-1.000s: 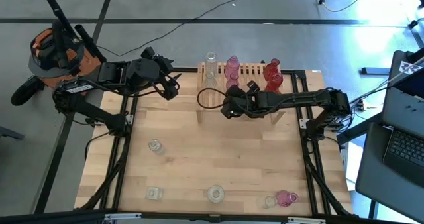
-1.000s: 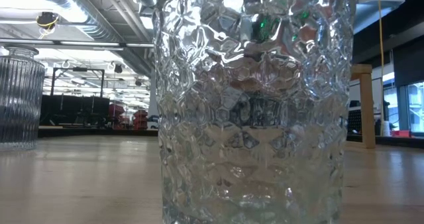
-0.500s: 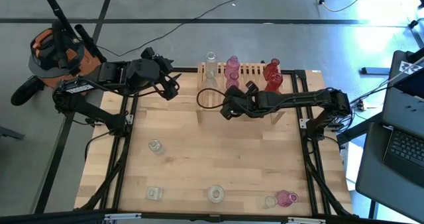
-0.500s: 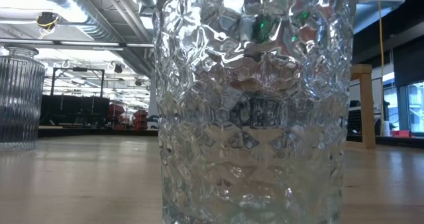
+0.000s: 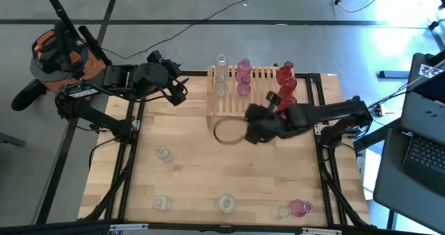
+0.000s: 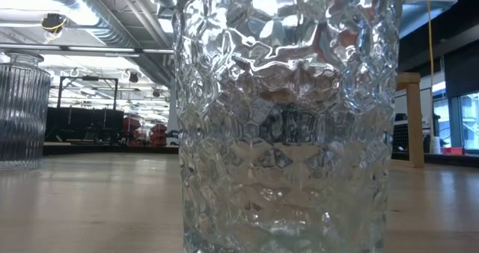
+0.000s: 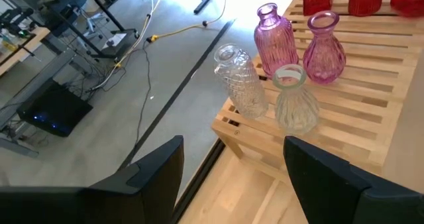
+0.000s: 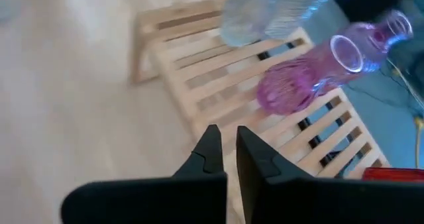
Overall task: Sort vases onto shelf
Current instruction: Put the pink vase on the shelf aligned with the other pink vase
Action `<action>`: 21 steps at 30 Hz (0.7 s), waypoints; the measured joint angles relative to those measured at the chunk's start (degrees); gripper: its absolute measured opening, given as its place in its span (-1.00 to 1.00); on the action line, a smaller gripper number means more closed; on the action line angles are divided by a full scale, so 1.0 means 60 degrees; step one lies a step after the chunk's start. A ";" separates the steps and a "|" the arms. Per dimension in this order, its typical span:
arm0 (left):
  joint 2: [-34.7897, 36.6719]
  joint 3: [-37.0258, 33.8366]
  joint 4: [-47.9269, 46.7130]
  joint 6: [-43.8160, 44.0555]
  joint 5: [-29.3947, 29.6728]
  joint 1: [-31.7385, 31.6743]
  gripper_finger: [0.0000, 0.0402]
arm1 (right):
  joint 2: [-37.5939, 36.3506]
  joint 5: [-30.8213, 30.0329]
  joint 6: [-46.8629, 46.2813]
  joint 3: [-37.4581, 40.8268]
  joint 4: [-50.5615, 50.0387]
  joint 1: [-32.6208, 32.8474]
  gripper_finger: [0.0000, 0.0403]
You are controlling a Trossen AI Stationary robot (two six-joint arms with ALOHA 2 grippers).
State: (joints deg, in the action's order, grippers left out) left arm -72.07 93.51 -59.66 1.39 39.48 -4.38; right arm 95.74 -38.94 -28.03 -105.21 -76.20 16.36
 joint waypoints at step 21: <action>-0.0403 0.0007 0.0092 -0.0004 -0.0889 0.0004 0.25 | 0.0018 0.2685 -0.5755 -0.0379 -0.1021 0.6019 -0.23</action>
State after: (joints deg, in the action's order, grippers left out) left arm -74.49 93.56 -59.11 1.37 34.15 -4.36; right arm 95.85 -22.83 -62.56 -107.48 -82.33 52.47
